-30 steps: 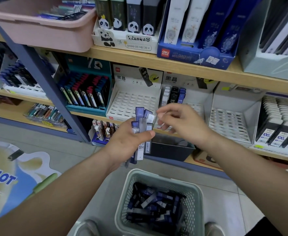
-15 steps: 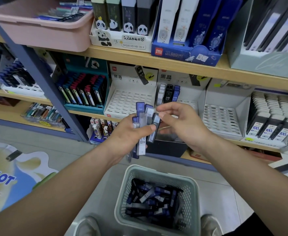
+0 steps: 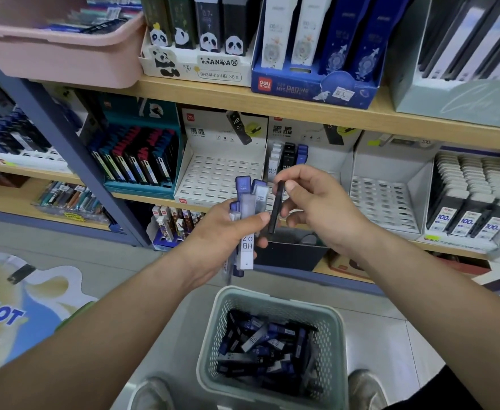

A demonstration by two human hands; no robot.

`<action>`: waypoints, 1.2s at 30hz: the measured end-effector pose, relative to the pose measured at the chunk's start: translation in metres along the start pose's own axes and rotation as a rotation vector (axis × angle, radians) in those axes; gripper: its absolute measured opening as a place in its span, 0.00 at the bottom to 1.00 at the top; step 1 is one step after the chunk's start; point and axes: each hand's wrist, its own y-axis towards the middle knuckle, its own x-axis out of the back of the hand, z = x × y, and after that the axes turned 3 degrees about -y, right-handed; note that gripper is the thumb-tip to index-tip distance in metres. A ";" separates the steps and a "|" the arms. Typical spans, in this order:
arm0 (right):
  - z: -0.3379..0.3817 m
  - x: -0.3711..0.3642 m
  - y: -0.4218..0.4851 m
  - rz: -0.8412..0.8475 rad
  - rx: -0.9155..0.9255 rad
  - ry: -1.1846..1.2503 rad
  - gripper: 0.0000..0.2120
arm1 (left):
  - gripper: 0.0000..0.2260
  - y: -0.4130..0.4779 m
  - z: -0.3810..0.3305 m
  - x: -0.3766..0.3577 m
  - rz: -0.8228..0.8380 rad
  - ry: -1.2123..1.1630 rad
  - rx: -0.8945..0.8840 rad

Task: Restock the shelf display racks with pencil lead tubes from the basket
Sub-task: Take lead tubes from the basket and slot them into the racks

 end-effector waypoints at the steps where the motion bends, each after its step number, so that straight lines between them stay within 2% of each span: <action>1: 0.001 0.001 0.000 0.005 0.001 0.031 0.10 | 0.08 0.000 -0.001 -0.001 0.004 -0.026 0.004; 5: 0.000 0.006 0.000 0.043 0.004 0.113 0.10 | 0.08 0.000 -0.003 0.000 -0.040 -0.131 0.031; 9: 0.003 0.008 -0.001 0.080 0.006 0.189 0.11 | 0.21 0.001 -0.005 0.001 -0.059 -0.138 0.052; 13: 0.004 0.007 -0.001 0.091 0.019 0.173 0.05 | 0.11 0.002 -0.004 0.002 -0.103 -0.062 0.022; 15: 0.001 0.006 0.000 0.057 0.036 0.121 0.06 | 0.10 0.003 -0.003 0.003 -0.128 -0.033 -0.001; 20: -0.001 0.004 0.003 0.002 -0.007 0.173 0.15 | 0.14 0.004 -0.001 0.005 -0.163 0.008 -0.024; 25: -0.002 0.003 0.005 -0.037 -0.046 0.167 0.11 | 0.17 0.005 0.001 0.011 -0.186 0.051 -0.007; 30: -0.004 0.002 0.014 -0.112 -0.001 0.054 0.10 | 0.24 0.005 0.009 0.029 -0.249 0.166 0.025; 33: -0.007 -0.007 0.040 -0.153 0.061 -0.081 0.10 | 0.15 0.001 0.008 0.046 -0.297 0.185 0.015; 36: -0.009 -0.029 0.082 -0.178 0.171 -0.286 0.12 | 0.12 -0.008 0.006 0.067 -0.347 0.210 0.035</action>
